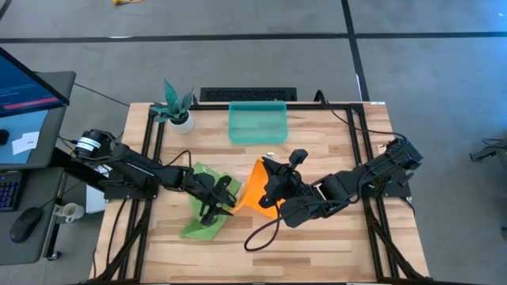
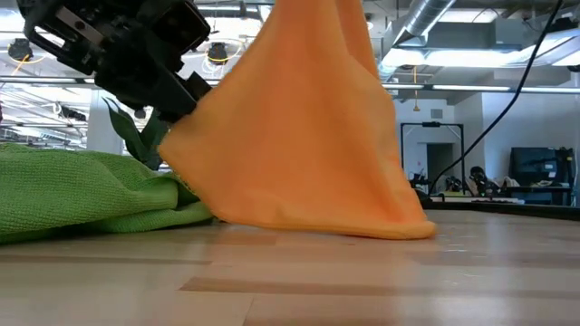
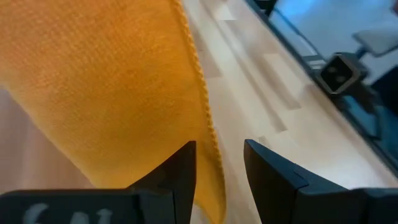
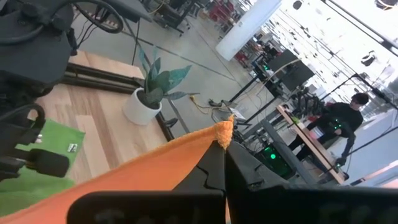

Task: Roll microfiber towels into tight, uniform cylinder then place into a basket
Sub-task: Roll the orange microfiber cloth

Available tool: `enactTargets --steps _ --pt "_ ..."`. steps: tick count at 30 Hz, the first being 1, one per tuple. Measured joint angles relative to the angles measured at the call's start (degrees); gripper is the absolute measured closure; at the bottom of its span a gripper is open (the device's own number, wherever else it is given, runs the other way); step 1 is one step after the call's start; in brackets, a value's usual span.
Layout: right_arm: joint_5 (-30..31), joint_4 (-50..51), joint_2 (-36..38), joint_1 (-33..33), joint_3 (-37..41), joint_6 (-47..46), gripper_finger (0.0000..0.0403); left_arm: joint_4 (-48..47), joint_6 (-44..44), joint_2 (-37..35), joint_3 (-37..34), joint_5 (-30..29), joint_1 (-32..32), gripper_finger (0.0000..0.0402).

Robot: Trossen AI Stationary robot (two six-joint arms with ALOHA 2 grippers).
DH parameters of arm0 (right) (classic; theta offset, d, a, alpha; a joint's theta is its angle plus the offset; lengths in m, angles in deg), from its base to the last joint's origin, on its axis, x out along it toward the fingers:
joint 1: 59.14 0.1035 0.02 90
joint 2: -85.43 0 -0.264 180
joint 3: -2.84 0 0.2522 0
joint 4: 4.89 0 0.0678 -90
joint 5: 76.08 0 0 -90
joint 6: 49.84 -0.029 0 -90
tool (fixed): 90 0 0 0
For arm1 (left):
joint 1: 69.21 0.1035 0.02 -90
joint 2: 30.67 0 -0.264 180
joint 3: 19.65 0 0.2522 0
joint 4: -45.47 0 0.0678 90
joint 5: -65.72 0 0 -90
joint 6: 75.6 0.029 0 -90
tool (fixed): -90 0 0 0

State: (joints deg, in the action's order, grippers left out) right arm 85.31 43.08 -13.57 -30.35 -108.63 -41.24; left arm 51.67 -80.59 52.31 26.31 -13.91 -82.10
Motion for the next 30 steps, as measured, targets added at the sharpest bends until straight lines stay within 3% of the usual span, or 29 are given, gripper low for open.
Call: enactTargets --steps 10,16,20,25,30 --pt "0.5 0.0 0.0 0.0 0.0 0.0 0.0391 0.0 0.0 0.3 0.0 -7.9 0.9 0.0338" --pt "0.6 0.0 0.0 0.0 0.0 0.0 0.0391 -1.4 1.3 0.3 0.0 -8.6 1.8 0.0392" --pt "0.5 0.5 0.3 0.6 0.0 0.0 0.0391 -1.1 1.7 0.3 0.9 -12.7 1.4 0.0397" --pt "0.3 7.3 0.5 3.2 0.1 -6.7 0.0391 -13.1 1.8 -0.1 7.4 -19.8 -1.3 0.04" --pt "-0.8 14.8 1.1 6.8 0.1 -16.1 0.0391 -31.2 3.5 -0.2 16.9 -31.5 -5.5 0.0401"
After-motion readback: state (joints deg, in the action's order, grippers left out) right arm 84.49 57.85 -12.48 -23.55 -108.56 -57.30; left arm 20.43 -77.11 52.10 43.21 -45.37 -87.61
